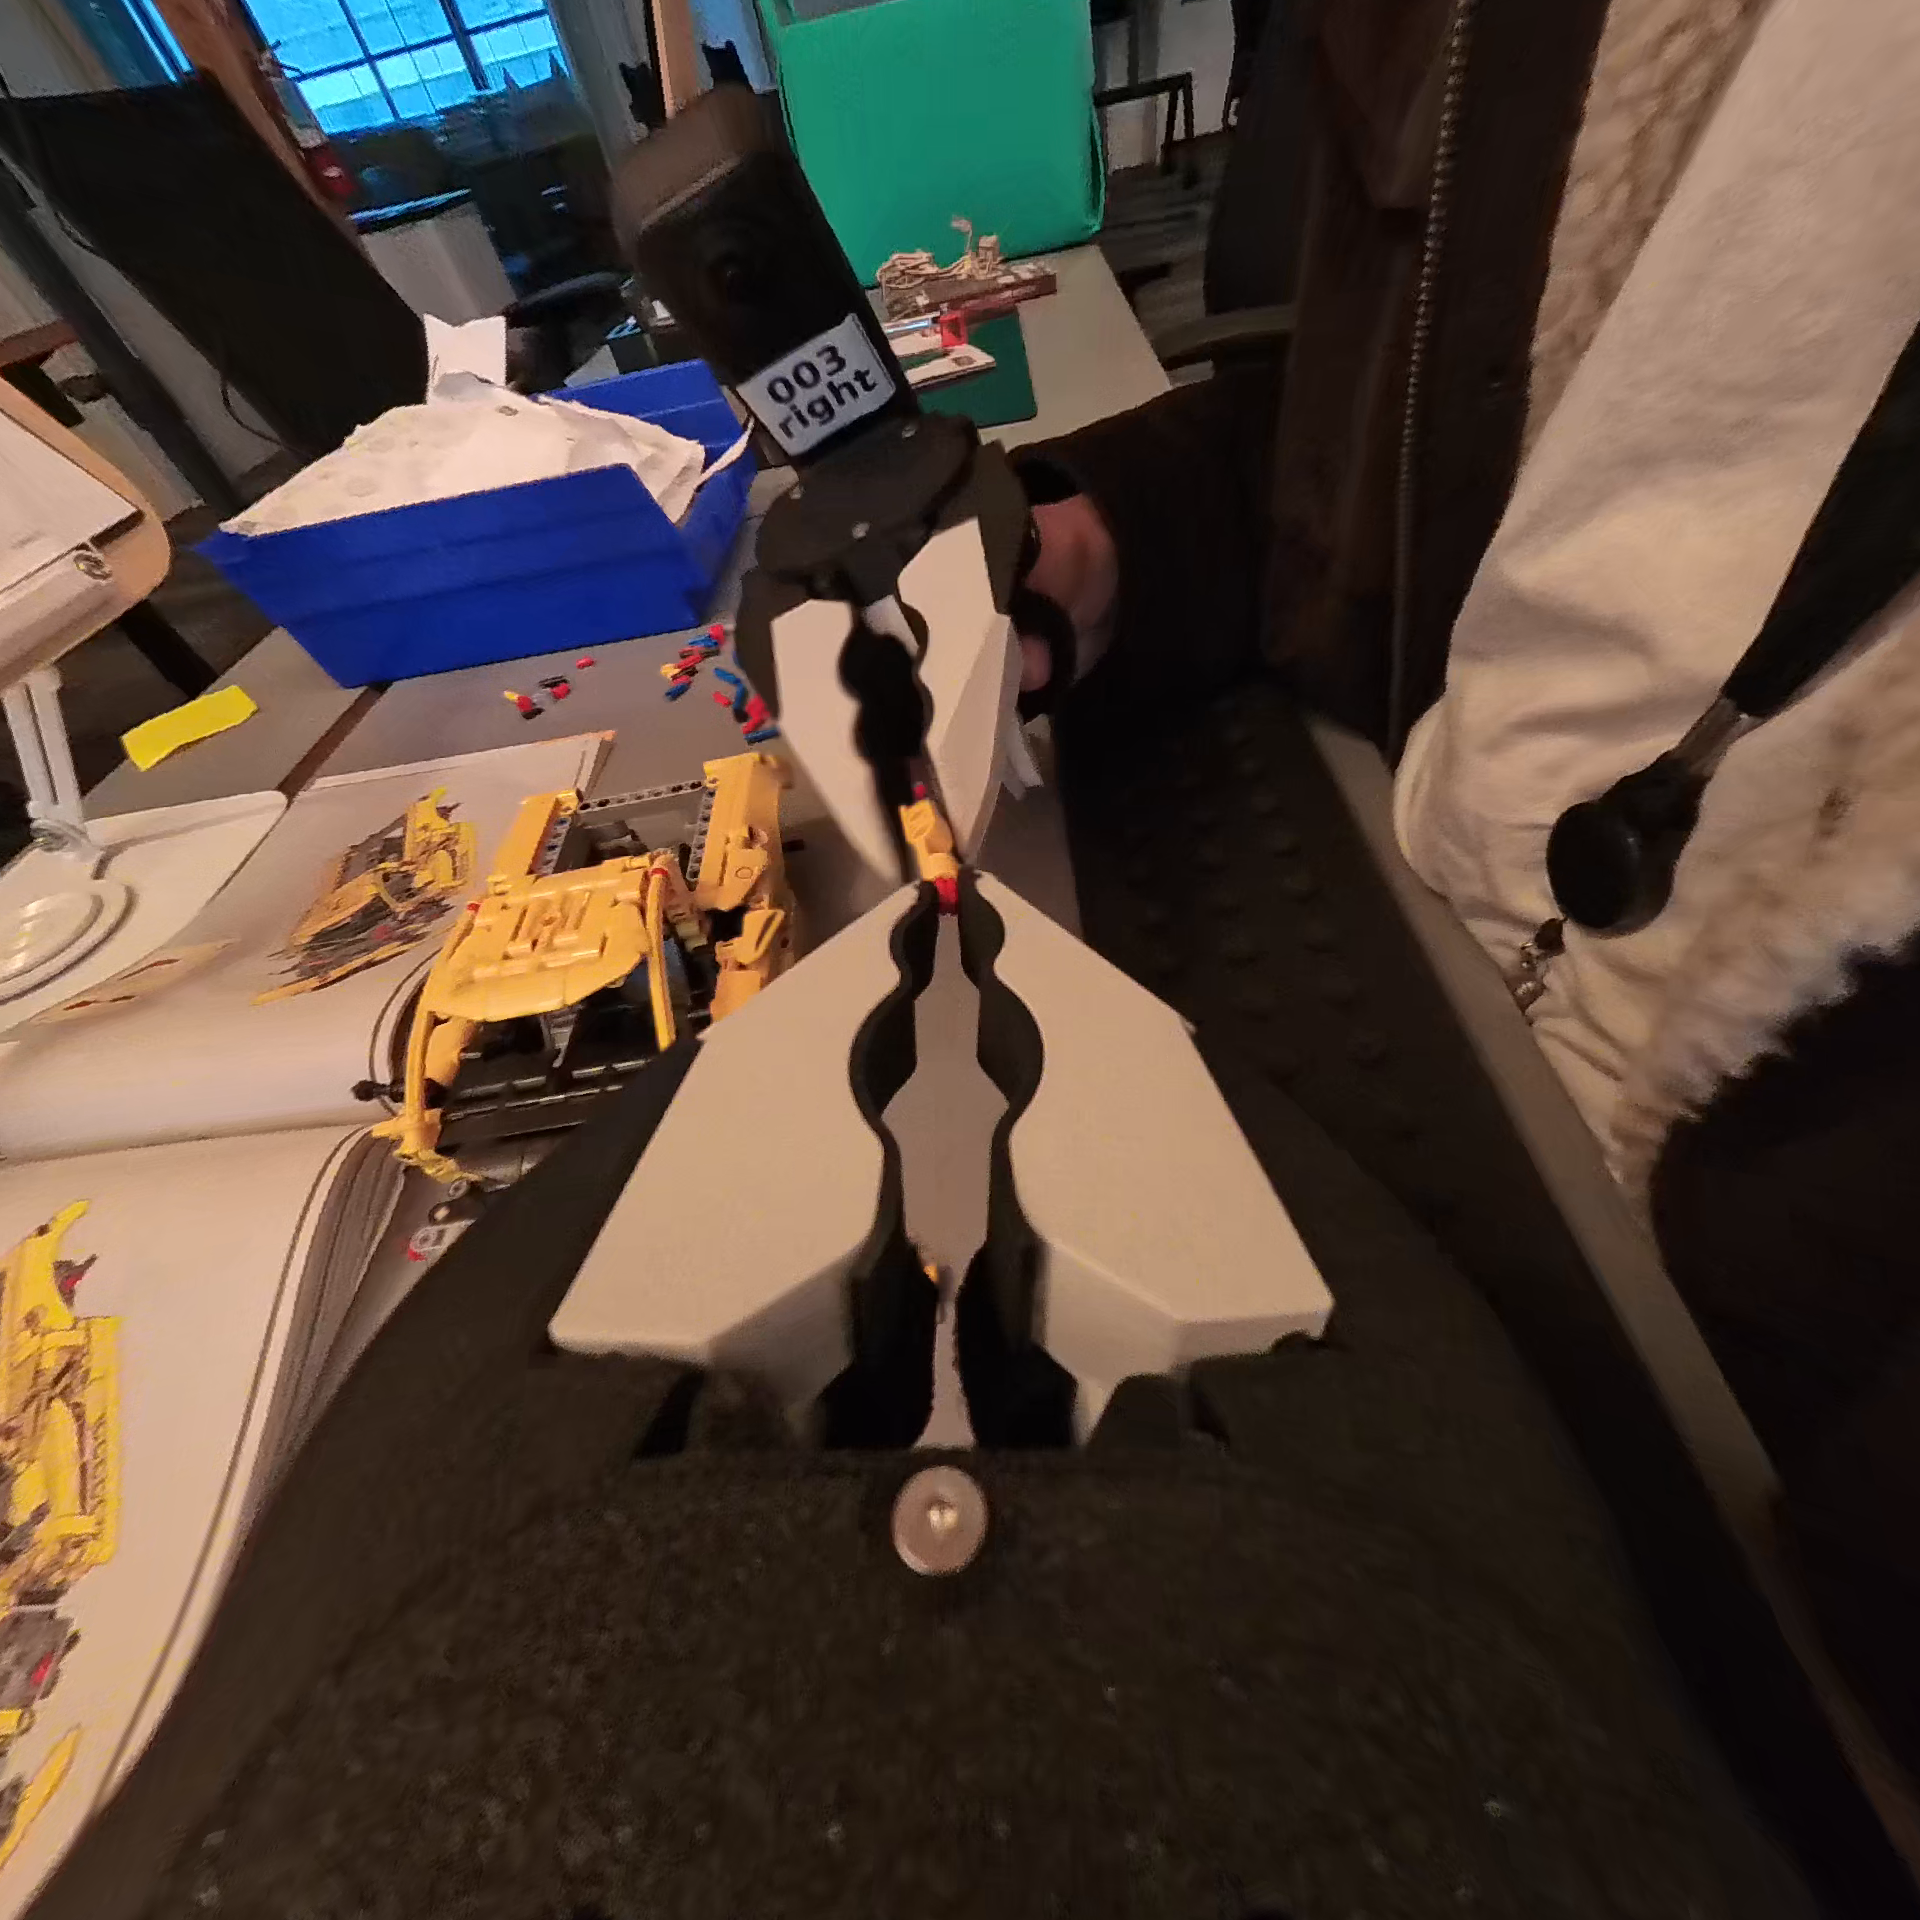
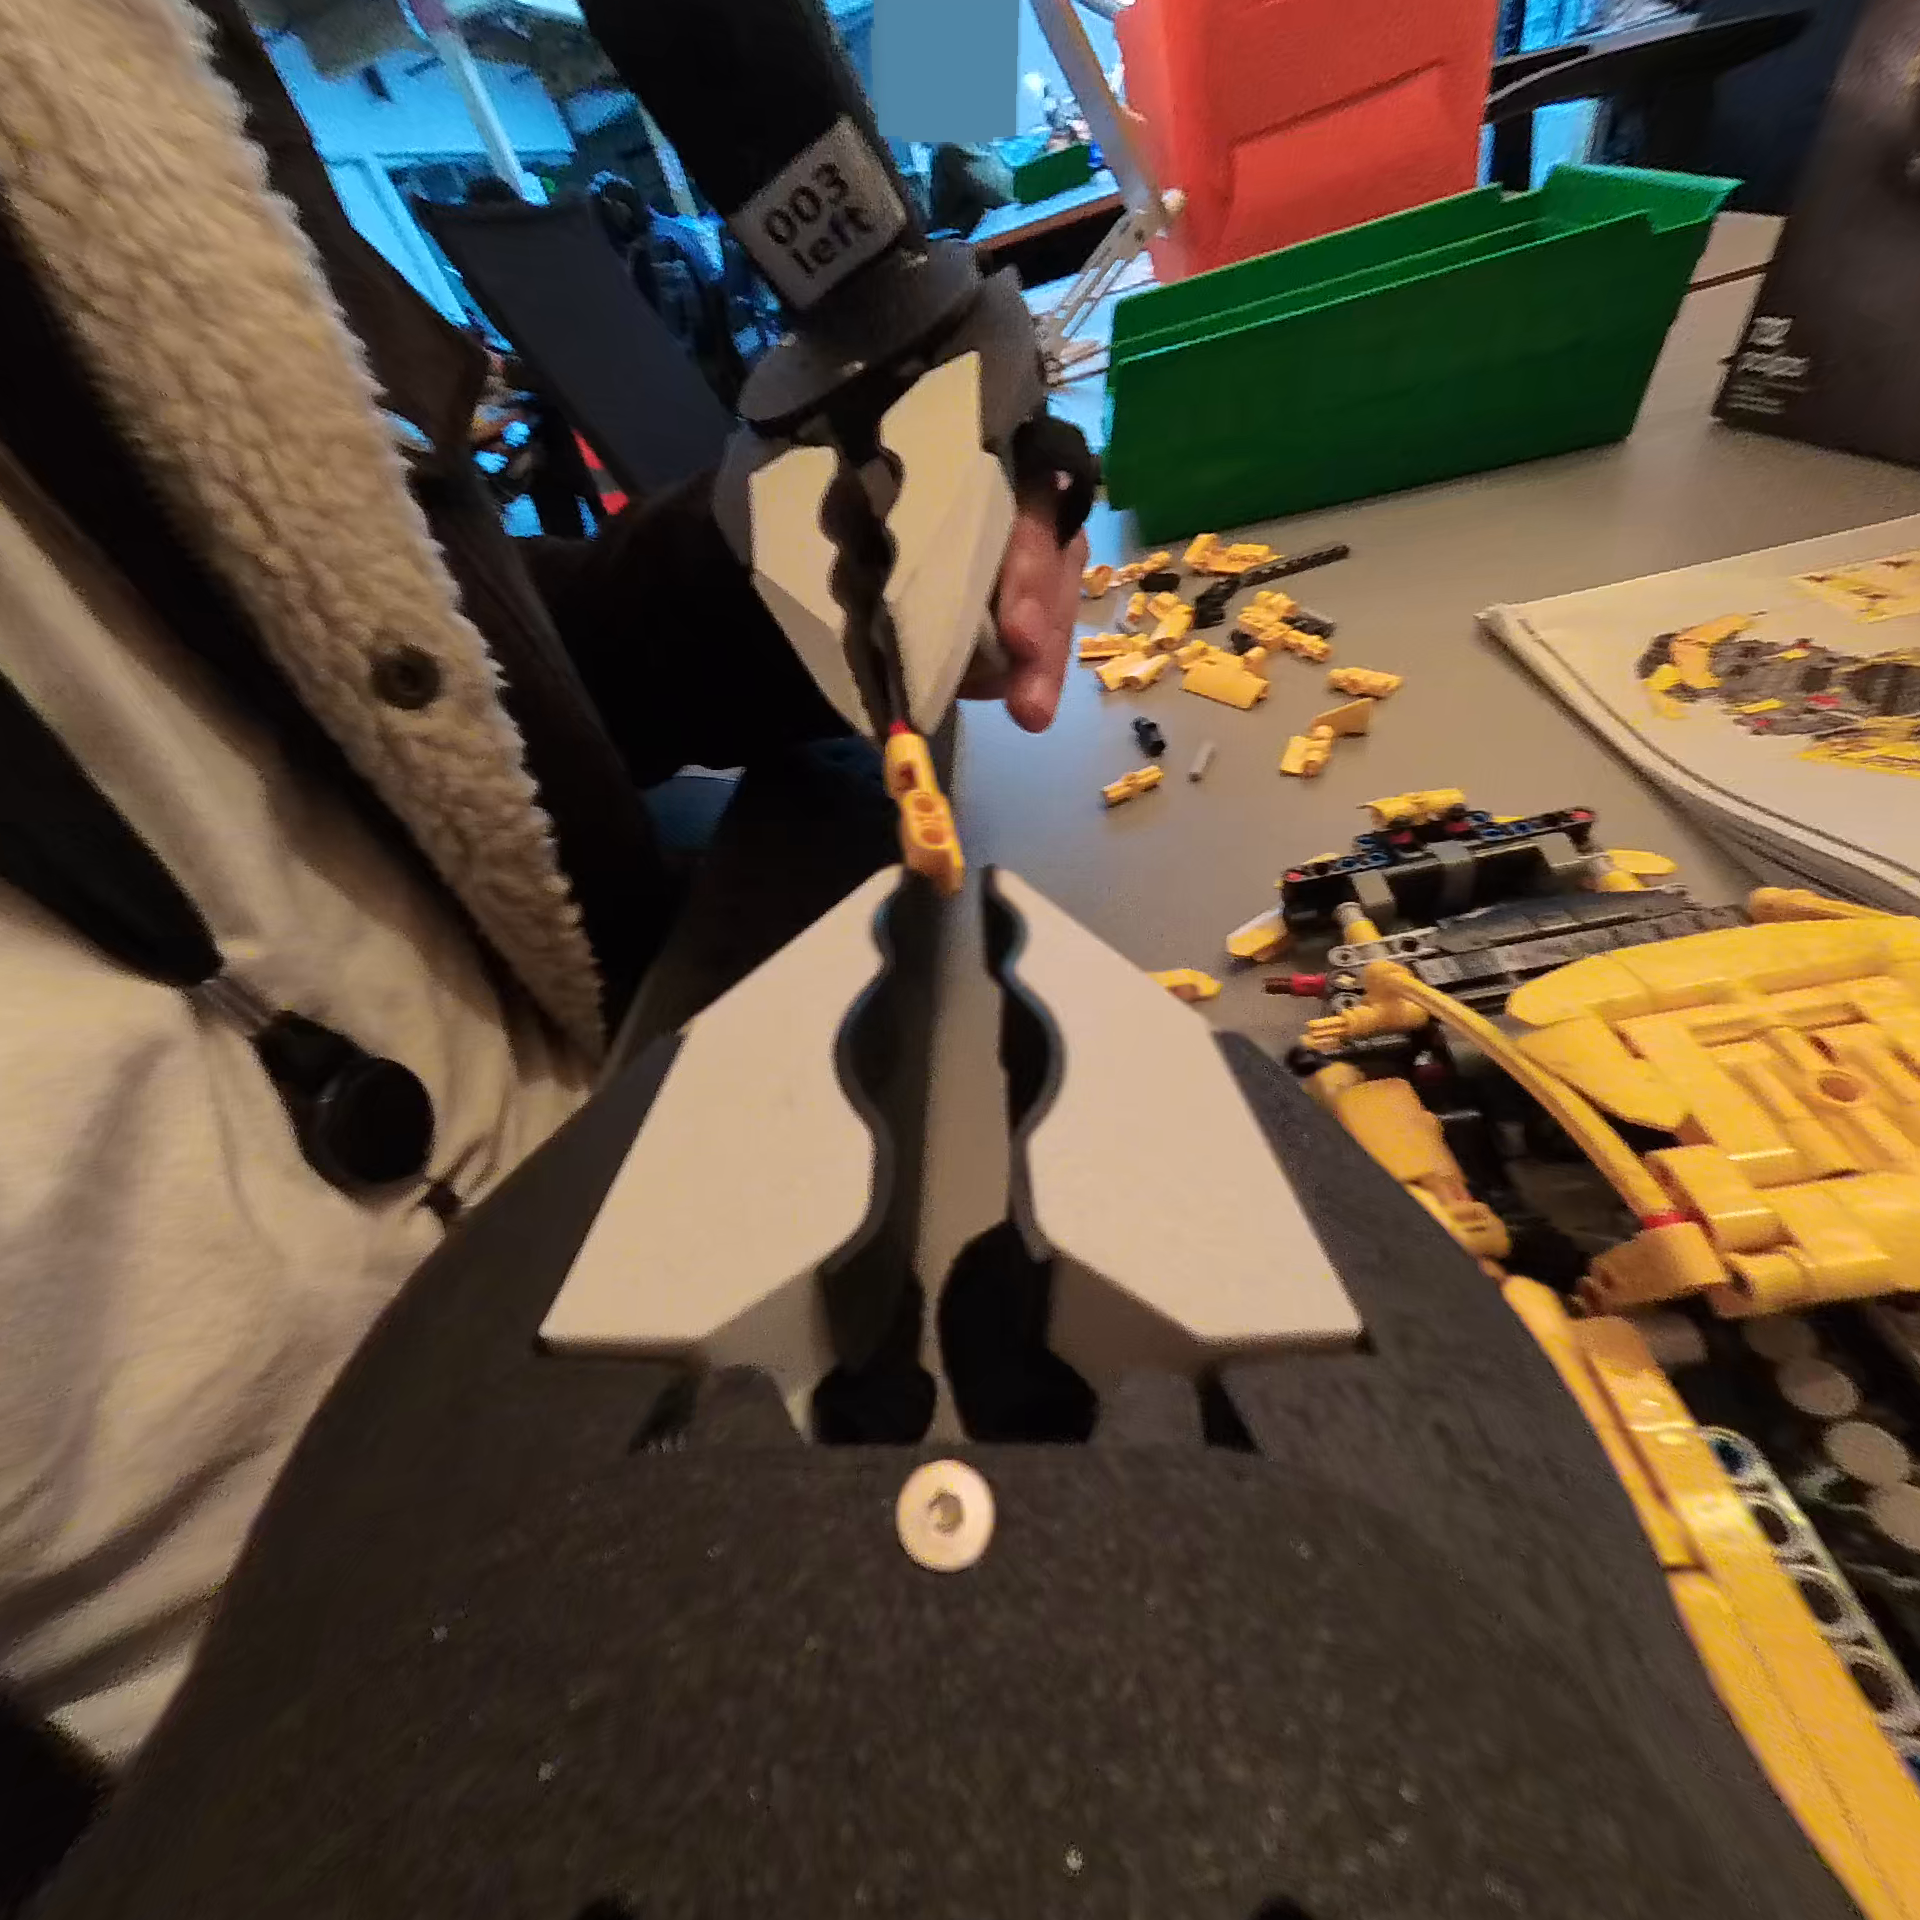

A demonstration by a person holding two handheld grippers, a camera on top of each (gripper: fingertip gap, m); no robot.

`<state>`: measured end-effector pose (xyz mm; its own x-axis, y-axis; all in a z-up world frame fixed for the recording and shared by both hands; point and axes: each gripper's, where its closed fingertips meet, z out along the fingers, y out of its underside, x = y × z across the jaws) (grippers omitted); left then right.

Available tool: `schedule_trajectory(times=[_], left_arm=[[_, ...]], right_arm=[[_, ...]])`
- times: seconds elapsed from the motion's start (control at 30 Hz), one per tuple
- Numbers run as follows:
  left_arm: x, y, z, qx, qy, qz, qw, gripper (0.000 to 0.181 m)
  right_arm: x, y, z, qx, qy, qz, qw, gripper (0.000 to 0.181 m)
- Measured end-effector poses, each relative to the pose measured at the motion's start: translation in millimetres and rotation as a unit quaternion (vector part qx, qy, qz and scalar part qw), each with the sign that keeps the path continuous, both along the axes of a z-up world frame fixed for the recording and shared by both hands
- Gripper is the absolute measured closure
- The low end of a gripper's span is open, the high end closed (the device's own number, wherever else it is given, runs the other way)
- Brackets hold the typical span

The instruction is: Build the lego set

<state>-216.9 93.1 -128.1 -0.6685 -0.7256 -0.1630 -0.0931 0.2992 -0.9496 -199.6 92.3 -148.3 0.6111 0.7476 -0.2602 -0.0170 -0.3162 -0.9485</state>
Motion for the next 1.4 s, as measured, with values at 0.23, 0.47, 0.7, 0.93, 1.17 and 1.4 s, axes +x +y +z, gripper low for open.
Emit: schedule_trajectory(times=[0.23,0.47,0.7,0.93,1.17,1.4], left_arm=[[2.5,-2.4,3.3,-0.012,0.003,-0.007,1.000,0.177],[13.0,10.2,3.8,-0.041,0.018,0.042,0.998,0.176],[38.1,36.5,38.2,-0.348,-0.041,0.147,0.925,0.160],[49.6,15.6,38.1,-0.418,-0.032,0.128,0.899,0.165],[47.3,19.4,35.2,-0.462,-0.005,0.107,0.880,0.174],[42.1,20.9,41.1,-0.452,-0.037,0.103,0.885,0.174]], right_arm=[[2.0,-6.4,13.1,-0.011,0.068,0.009,0.998,0.171],[10.0,0.3,17.2,-0.044,0.119,-0.016,0.992,0.175],[34.9,19.6,44.2,-0.016,0.271,-0.100,0.957,0.175],[28.8,24.1,52.0,-0.003,0.302,-0.095,0.949,0.176],[25.6,24.5,48.8,0.014,0.263,-0.103,0.959,0.175],[48.2,10.5,45.4,0.014,0.193,-0.122,0.973,0.168]])
